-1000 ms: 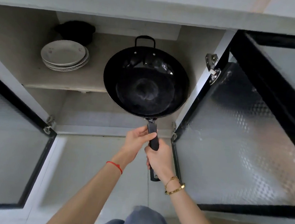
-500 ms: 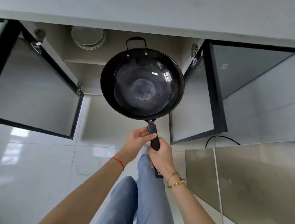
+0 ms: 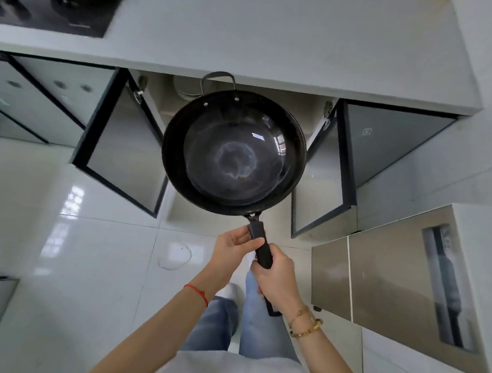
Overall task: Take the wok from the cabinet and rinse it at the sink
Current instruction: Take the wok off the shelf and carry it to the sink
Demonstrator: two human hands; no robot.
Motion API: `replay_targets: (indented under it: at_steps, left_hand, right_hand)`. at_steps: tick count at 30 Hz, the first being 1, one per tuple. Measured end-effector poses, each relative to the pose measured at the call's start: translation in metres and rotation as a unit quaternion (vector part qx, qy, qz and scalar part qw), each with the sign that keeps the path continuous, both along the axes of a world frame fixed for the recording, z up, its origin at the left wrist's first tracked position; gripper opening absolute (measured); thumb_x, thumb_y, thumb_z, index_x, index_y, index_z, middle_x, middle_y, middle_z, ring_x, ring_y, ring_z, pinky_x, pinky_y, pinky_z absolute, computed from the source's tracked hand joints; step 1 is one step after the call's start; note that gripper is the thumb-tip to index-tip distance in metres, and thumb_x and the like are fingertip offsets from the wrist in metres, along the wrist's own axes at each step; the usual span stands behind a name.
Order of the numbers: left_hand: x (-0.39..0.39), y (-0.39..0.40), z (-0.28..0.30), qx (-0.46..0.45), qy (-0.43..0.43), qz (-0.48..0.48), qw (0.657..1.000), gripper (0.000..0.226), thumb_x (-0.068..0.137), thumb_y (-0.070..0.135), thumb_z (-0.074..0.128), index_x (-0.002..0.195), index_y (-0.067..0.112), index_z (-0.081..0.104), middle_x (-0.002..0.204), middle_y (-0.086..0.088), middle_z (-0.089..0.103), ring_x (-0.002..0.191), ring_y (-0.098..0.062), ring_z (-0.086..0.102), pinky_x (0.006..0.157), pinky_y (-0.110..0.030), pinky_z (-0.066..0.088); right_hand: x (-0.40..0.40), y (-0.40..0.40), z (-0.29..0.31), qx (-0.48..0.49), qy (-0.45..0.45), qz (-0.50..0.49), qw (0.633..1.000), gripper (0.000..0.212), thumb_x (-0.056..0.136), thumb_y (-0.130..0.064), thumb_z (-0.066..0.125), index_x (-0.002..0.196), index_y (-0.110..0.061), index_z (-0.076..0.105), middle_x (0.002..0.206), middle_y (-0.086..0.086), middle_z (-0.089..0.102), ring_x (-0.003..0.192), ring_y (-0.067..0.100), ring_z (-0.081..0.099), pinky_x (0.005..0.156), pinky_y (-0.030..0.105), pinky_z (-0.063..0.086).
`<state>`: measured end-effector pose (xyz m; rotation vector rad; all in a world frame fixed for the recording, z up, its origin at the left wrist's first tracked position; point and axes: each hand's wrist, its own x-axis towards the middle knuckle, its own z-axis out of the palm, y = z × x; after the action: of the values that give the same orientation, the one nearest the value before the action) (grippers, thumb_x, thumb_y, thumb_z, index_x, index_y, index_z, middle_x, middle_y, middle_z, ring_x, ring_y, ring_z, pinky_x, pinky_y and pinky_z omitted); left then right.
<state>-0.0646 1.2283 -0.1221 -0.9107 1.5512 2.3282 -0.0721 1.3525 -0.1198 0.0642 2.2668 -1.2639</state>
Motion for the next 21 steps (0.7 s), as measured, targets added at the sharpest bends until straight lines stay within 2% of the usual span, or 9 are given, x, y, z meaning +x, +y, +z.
replay_targets:
  at_steps: [2, 4, 8, 12, 17, 21]
  left_hand:
    - [0.004, -0.001, 0.011, -0.004, 0.005, 0.014, 1.000, 0.028, 0.086, -0.002, 0.069, 0.113, 0.008, 0.071, 0.106, -0.004, 0.077, 0.097, -0.010, 0.072, 0.078, -0.014, 0.053]
    - [0.005, -0.001, 0.020, -0.013, 0.008, 0.028, 1.000, 0.026, 0.086, 0.000, 0.069, 0.110, 0.011, 0.072, 0.105, -0.003, 0.077, 0.100, -0.012, 0.072, 0.079, -0.014, 0.054]
    - [-0.003, -0.002, 0.036, -0.018, 0.019, 0.070, 0.997, 0.025, 0.087, 0.001, 0.069, 0.107, 0.015, 0.073, 0.106, -0.004, 0.077, 0.104, -0.014, 0.072, 0.085, -0.018, 0.054]
    - [-0.015, 0.000, 0.047, -0.033, 0.028, 0.112, 0.993, 0.027, 0.087, 0.002, 0.069, 0.112, 0.012, 0.072, 0.108, -0.004, 0.077, 0.106, -0.015, 0.071, 0.097, -0.028, 0.052]
    - [-0.028, -0.004, 0.053, -0.032, 0.046, 0.183, 0.982, 0.029, 0.087, 0.002, 0.069, 0.114, 0.012, 0.071, 0.109, -0.003, 0.077, 0.108, -0.015, 0.070, 0.100, -0.029, 0.050]
    - [-0.031, -0.012, 0.057, -0.046, 0.045, 0.250, 0.966, 0.035, 0.086, 0.005, 0.072, 0.120, 0.010, 0.069, 0.111, -0.002, 0.076, 0.109, -0.014, 0.070, 0.101, -0.031, 0.050]
  right_hand:
    - [0.000, -0.002, 0.011, -0.008, -0.008, 0.016, 1.000, 0.008, 0.087, -0.011, 0.065, 0.088, -0.015, 0.057, 0.071, 0.003, 0.058, 0.060, 0.019, 0.057, 0.054, 0.027, 0.052]
    - [-0.003, -0.003, 0.022, -0.007, -0.001, 0.039, 0.999, 0.008, 0.088, -0.012, 0.065, 0.092, -0.014, 0.058, 0.073, 0.001, 0.058, 0.063, 0.018, 0.057, 0.056, 0.026, 0.053]
    - [-0.023, -0.004, 0.039, -0.029, -0.013, 0.075, 0.997, 0.007, 0.088, -0.009, 0.061, 0.092, -0.011, 0.056, 0.071, 0.008, 0.055, 0.051, 0.018, 0.054, 0.043, 0.023, 0.048]
    - [-0.047, -0.006, 0.054, -0.031, 0.001, 0.128, 0.991, 0.005, 0.088, -0.005, 0.059, 0.091, -0.008, 0.056, 0.070, 0.006, 0.054, 0.041, 0.006, 0.053, 0.038, 0.017, 0.042]
    - [-0.072, -0.018, 0.062, -0.041, 0.003, 0.188, 0.981, 0.008, 0.088, -0.007, 0.057, 0.085, -0.012, 0.052, 0.066, 0.007, 0.053, 0.037, 0.012, 0.051, 0.038, 0.024, 0.044]
    - [-0.086, -0.033, 0.066, -0.054, 0.010, 0.243, 0.968, 0.012, 0.088, -0.007, 0.057, 0.082, -0.016, 0.051, 0.064, 0.006, 0.052, 0.041, 0.017, 0.050, 0.038, 0.022, 0.042]
